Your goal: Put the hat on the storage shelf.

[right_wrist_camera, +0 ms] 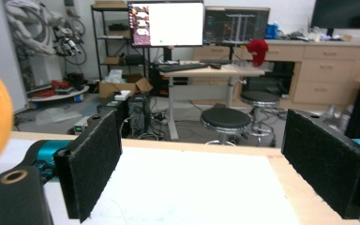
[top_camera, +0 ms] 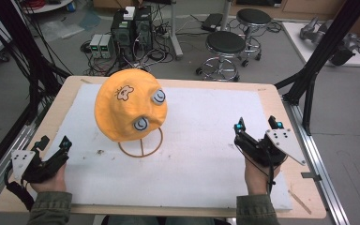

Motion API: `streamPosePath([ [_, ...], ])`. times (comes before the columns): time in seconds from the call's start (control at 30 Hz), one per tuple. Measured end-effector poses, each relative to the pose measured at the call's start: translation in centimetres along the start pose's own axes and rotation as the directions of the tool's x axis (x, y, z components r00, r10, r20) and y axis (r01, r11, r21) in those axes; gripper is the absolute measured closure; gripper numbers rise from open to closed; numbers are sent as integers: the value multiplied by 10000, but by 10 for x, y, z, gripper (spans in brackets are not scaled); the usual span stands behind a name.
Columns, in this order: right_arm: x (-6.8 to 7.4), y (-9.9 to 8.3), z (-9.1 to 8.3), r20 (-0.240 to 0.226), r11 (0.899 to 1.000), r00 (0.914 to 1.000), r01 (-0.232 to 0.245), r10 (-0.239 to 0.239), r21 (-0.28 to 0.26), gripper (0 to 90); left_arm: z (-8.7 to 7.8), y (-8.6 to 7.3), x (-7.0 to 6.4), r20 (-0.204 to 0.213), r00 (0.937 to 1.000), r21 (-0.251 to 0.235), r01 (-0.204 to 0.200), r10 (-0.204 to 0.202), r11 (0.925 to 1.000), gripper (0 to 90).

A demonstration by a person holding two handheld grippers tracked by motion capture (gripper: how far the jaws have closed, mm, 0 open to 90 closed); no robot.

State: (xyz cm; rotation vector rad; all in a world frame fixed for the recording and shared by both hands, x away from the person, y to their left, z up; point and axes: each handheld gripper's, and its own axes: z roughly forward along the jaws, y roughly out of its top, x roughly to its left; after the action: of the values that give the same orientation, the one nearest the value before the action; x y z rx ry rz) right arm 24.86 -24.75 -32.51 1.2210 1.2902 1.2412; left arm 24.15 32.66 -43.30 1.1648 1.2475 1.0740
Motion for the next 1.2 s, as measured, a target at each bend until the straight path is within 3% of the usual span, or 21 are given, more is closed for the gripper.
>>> streamPosePath([
  [0.1, -13, -14, -1, 252, 9996, 9996, -161, 155, 223, 113, 0, 0, 0, 7, 10000, 1, -6, 6, 10000, 303],
  [0.5, -45, -59, 3, 1115, 9959, 9926, -561, 480, 707, 113, 0, 0, 0, 3, 10000, -11, -18, 18, 10000, 303],
  [0.8, -51, -82, 5, 1317, 9952, 9909, -400, 279, 895, 113, 0, 0, -1, 18, 10000, 25, -52, 52, 10000, 303],
  [1.2, -50, -94, 6, 1201, 9942, 9923, -408, 288, 991, 113, 1, -1, -2, 93, 10000, 77, -36, 35, 10000, 303],
])
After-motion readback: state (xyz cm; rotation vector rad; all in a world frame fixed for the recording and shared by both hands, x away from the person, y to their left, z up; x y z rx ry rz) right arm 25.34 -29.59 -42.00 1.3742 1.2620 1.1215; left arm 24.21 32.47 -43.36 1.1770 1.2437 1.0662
